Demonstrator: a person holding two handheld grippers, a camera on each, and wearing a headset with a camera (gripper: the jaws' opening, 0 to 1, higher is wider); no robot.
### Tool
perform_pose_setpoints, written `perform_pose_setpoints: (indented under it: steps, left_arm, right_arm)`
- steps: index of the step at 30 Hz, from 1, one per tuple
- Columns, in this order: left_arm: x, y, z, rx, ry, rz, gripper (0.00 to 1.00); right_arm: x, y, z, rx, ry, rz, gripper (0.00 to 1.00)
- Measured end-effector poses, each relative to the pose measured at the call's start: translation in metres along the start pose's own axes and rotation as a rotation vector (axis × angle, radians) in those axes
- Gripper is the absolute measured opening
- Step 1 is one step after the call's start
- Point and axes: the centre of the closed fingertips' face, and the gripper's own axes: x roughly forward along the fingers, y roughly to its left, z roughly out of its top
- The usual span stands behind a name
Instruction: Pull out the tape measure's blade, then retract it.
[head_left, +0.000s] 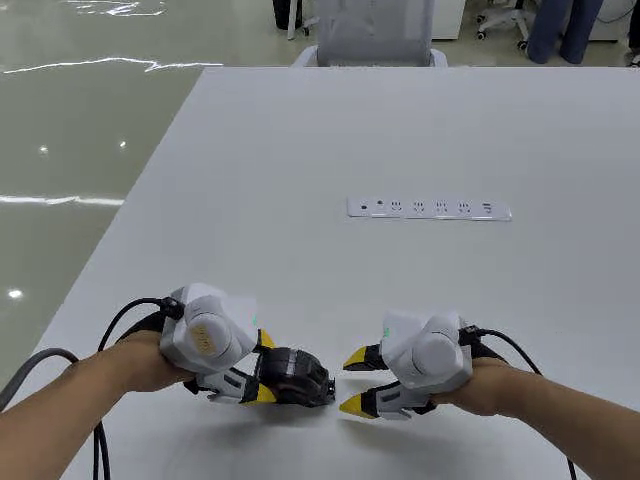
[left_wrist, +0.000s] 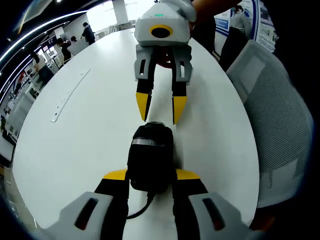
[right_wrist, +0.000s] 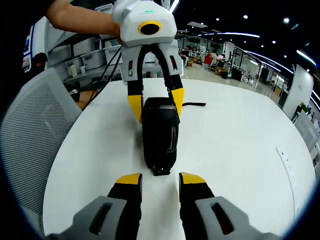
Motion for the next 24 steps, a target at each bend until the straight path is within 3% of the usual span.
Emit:
perform_pose_setpoints:
  steps: [12,24]
  left_arm:
    - [0.002,0.001,-0.002,0.012,0.008,-0.010,0.27]
    - [0.003,0.002,-0.003,0.021,0.025,-0.012,0.26]
  right_arm:
    - [0.016,0.001,-0.003,-0.023,0.039,0.021,0.23]
    - [0.023,0.000,-0.006,-0.001,0.066,0.020,0.16]
